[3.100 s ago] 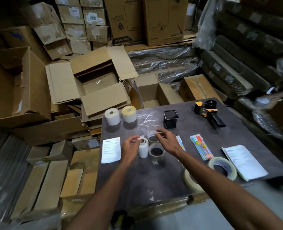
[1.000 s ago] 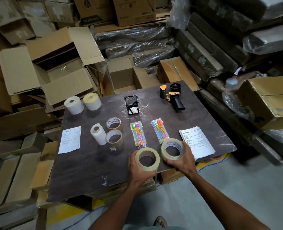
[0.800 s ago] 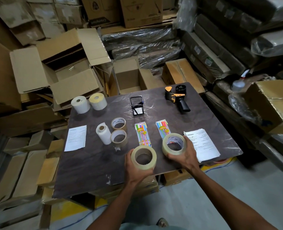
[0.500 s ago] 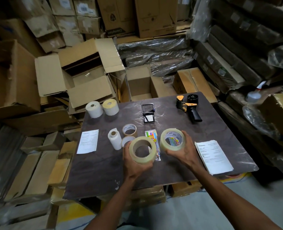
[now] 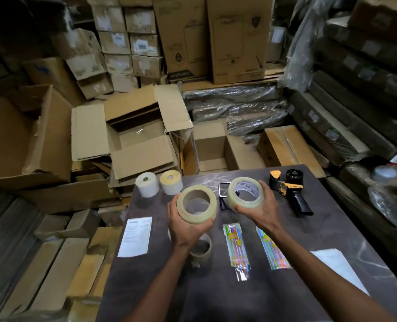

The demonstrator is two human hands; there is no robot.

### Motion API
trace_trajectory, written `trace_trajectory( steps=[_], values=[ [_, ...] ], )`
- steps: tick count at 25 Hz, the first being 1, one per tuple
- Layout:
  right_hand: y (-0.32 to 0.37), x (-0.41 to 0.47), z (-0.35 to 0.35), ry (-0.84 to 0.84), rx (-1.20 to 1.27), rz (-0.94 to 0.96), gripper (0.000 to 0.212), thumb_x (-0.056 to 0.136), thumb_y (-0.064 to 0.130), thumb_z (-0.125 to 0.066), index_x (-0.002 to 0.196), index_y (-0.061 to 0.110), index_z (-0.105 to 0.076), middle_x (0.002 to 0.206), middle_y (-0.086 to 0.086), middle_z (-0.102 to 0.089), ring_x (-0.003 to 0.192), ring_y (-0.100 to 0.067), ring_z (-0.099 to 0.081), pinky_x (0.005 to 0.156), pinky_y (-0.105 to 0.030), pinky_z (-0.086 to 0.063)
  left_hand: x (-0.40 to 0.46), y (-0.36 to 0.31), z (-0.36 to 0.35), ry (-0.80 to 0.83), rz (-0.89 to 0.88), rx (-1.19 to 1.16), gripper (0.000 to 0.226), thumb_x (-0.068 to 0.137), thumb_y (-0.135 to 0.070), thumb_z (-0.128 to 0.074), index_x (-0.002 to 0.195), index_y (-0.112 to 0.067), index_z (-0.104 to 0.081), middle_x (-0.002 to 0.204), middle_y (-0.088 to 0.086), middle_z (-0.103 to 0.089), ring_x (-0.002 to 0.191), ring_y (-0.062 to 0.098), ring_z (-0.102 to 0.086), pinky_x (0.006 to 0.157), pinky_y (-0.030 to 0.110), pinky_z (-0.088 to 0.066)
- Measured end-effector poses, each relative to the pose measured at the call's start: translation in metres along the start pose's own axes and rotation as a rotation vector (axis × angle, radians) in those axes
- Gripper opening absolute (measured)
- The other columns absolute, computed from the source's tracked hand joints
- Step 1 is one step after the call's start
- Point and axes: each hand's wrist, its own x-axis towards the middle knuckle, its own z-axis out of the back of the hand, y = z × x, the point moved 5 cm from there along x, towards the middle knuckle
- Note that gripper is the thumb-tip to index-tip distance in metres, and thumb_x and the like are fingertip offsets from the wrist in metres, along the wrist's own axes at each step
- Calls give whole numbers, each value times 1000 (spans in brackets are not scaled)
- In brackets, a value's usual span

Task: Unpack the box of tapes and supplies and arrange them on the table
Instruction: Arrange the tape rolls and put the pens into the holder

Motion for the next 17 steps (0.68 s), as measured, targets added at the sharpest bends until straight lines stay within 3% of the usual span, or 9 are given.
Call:
trace_trajectory(
  steps=[7,12,17],
  values=[
    [10,68,-23,-18,-30,19,86,50,44,-94,117,50,-41,114,12,-54,105,-11,-56,92,-30,-47,78,20,-18,64,40,10,104,45,-34,-97,135,-28,-45,129,-9,-50,119,4,-49,98,10,-37],
    [-2,107,-43,14,-37,-18,89,45,55,-92,121,40,-48,118,5,-59,106,-14,-60,92,-40,-55,118,53,-40,92,108,79,107,40,-46,-93,134,-22,-47,126,-3,-53,117,15,-53,104,34,-46],
    [-19,144,-62,53,-63,-29,89,43,58,-93,118,37,-49,115,6,-58,102,-13,-61,88,-42,-58,139,72,-61,66,197,158,109,35,-57,-85,133,-26,-46,123,-8,-53,117,15,-48,96,28,-35]
  ],
)
